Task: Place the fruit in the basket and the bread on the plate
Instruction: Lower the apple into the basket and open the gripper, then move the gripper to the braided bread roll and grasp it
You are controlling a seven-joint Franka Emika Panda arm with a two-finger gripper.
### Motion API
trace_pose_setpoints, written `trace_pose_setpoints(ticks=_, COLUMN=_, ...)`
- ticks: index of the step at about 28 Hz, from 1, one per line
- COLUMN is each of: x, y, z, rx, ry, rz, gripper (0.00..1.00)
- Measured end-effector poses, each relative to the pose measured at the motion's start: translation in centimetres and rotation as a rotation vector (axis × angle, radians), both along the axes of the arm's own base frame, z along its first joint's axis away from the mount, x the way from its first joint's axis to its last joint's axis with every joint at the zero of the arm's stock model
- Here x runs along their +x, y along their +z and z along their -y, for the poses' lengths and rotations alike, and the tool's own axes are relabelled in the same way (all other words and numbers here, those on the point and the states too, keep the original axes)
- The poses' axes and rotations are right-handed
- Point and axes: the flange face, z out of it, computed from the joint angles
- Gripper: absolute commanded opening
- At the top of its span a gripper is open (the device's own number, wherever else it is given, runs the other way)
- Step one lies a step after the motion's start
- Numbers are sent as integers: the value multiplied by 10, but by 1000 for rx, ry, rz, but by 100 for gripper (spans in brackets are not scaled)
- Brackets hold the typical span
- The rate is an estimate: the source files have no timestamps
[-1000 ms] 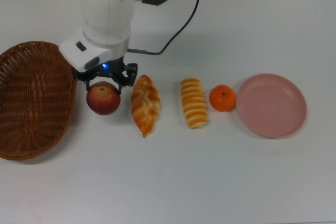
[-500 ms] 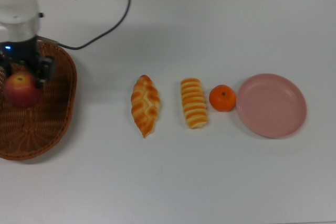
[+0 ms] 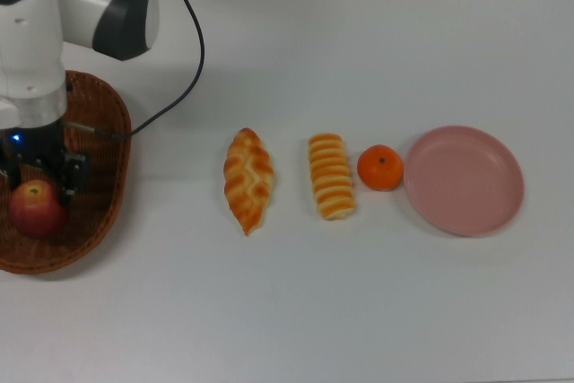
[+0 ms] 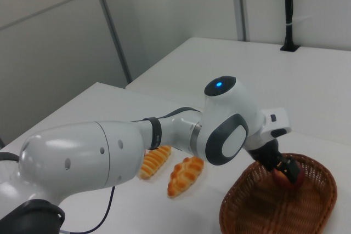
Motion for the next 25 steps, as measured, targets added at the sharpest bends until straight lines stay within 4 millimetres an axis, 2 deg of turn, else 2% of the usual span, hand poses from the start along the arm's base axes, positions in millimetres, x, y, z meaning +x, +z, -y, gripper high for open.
trace_pose_setpoints(ticks=1, x=0, y=-1, z=-1, rx=1, ry=2, rz=-1, gripper=100)
trace_pose_setpoints(ticks=12, x=1, y=0, z=-3, rx=-3, ry=7, rz=0, gripper=100)
trace_pose_setpoints(ticks=16, x=0, y=6, z=-10, rx=5, ry=8, rz=-23, gripper=100)
trace_pose_setpoints(ticks=18, x=-3, y=13, z=-24, rx=26, ry=13, rz=-59, gripper=100)
trace_pose_setpoints(ticks=21, x=-3, y=25, z=-56, rx=69, ry=32, rz=-94, gripper=100)
trace_pose_setpoints(ticks=25, x=-5, y=30, z=-121, rx=106, ry=75, rz=-145, gripper=100)
